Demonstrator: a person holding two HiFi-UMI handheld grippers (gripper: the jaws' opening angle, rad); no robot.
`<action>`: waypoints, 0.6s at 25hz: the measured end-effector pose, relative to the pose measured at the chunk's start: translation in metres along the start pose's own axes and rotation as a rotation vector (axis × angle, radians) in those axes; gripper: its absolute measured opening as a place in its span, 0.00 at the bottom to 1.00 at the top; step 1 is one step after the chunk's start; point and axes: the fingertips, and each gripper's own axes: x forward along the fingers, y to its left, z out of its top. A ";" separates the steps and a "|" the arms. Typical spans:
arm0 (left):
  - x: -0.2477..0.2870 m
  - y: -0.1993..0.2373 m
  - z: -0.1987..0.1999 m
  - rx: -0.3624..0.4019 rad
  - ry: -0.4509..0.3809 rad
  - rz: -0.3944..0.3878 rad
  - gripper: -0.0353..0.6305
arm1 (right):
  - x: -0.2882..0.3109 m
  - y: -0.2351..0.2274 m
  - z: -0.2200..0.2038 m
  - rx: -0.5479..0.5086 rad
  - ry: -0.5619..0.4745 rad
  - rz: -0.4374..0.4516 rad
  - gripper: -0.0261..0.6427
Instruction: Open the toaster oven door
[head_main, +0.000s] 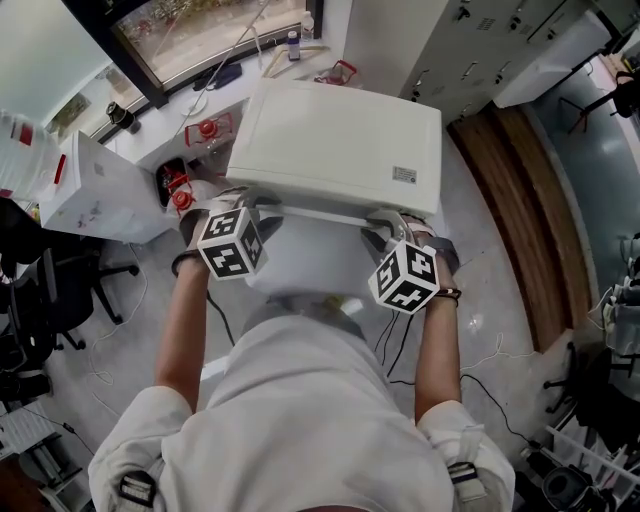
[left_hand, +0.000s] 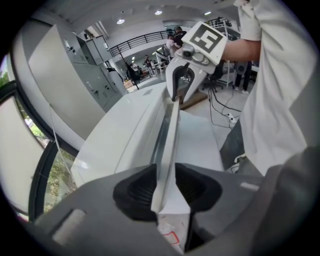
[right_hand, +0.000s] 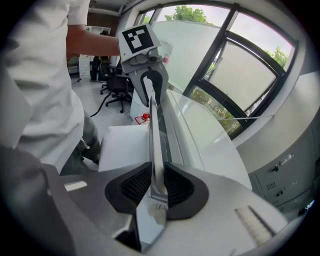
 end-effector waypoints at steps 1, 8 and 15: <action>0.002 0.000 -0.001 0.005 0.008 -0.004 0.23 | 0.002 0.000 -0.001 -0.004 0.007 0.002 0.15; 0.010 0.002 -0.005 0.011 0.017 -0.016 0.23 | 0.008 0.001 -0.002 -0.022 0.039 0.040 0.16; 0.016 0.001 -0.008 0.040 0.042 -0.019 0.21 | 0.011 0.002 -0.003 -0.018 0.043 0.062 0.16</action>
